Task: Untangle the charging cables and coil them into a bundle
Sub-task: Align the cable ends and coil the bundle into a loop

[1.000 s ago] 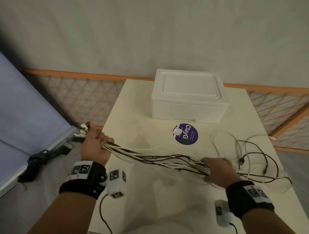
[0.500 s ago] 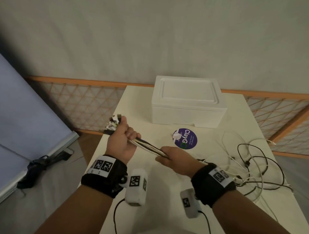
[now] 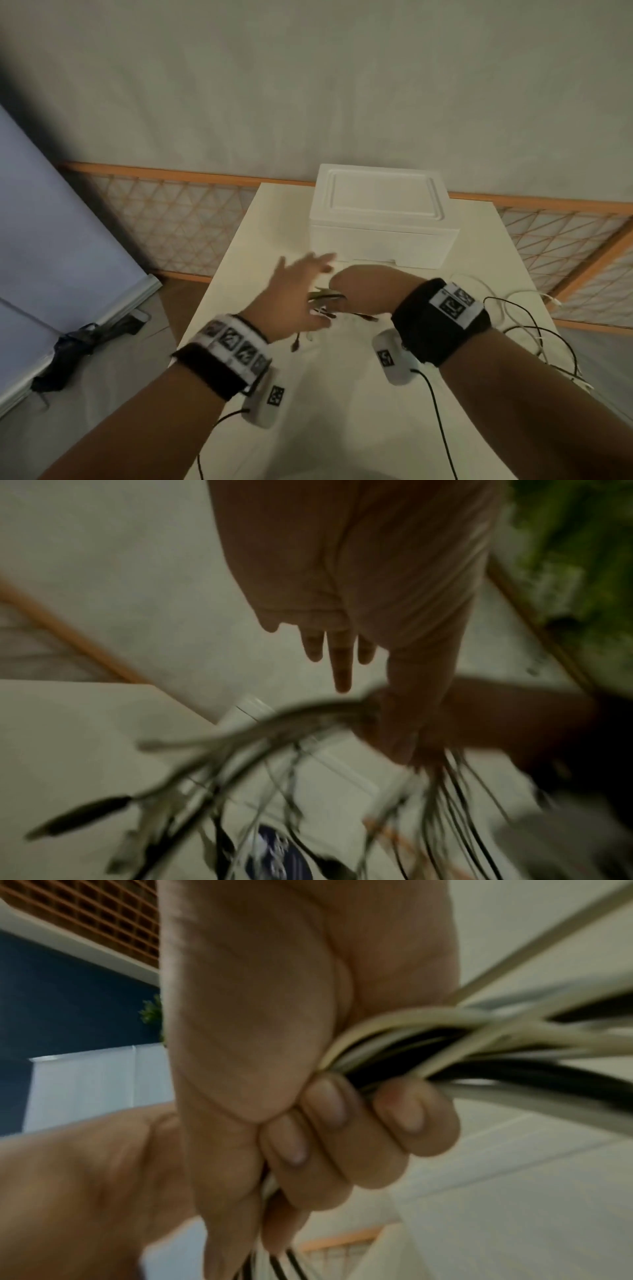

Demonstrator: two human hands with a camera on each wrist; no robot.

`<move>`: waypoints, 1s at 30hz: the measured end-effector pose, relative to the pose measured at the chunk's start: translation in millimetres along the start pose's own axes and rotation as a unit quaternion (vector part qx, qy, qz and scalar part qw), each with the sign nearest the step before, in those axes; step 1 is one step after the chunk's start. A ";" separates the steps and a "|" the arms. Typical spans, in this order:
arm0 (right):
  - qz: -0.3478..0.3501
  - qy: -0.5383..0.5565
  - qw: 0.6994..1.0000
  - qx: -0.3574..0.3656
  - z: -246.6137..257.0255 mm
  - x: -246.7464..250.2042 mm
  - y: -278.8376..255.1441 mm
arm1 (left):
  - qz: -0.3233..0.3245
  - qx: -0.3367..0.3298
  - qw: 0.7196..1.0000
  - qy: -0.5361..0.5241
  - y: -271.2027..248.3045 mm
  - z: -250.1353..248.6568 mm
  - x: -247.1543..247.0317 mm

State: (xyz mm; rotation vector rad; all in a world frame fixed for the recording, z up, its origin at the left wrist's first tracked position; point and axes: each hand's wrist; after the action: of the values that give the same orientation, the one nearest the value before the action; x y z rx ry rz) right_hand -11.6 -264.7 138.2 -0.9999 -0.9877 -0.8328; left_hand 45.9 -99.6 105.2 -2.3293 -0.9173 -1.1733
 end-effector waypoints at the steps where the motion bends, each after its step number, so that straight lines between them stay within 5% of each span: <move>1: -0.007 0.008 1.000 0.009 2.2 6.5 4.9 | 0.033 -0.020 0.999 0.013 4.5 -11.7 -5.5; 4: -0.046 0.039 0.998 -0.020 3.0 17.7 10.8 | -0.019 0.013 0.998 -0.058 17.8 -18.4 -8.8; 6: -0.098 0.102 0.990 -0.031 -2.7 11.7 6.1 | -0.071 0.008 0.996 0.044 22.1 -18.3 -0.5; 10: -0.175 0.174 0.967 -0.070 -11.9 -29.6 -16.4 | -0.061 0.017 0.986 0.153 26.0 -11.4 15.7; 18: -0.203 0.089 0.934 -0.281 -79.6 -119.4 -86.7 | -0.137 0.127 0.981 0.049 21.8 33.1 56.8; 21: -0.106 0.069 0.935 -0.332 -96.5 -138.1 -104.0 | -0.166 0.133 0.977 0.005 23.2 30.6 62.0; 24: 0.016 0.160 0.932 -0.325 -99.9 -120.2 -112.5 | -0.195 0.121 0.973 -0.029 26.2 20.9 68.8; 27: -0.184 0.224 0.934 -0.210 -72.0 -57.4 -104.0 | -0.179 0.088 0.980 -0.004 28.6 0.7 70.9; 30: -0.421 0.276 0.863 -0.052 -19.9 0.1 -75.9 | -0.173 0.057 0.983 -0.015 31.2 -25.0 69.3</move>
State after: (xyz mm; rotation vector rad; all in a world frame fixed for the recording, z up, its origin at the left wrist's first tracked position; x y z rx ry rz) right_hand -74.7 -308.0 155.5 -0.3147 -0.8582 -1.7993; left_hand 83.9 -110.0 174.8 -2.1585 -1.4051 -1.1791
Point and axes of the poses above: each hand's wrist, its own y-axis towards the middle knuckle, its own x-axis out of the back of the hand, z = x × y, and after that the axes turned 6 degrees about x, right-handed
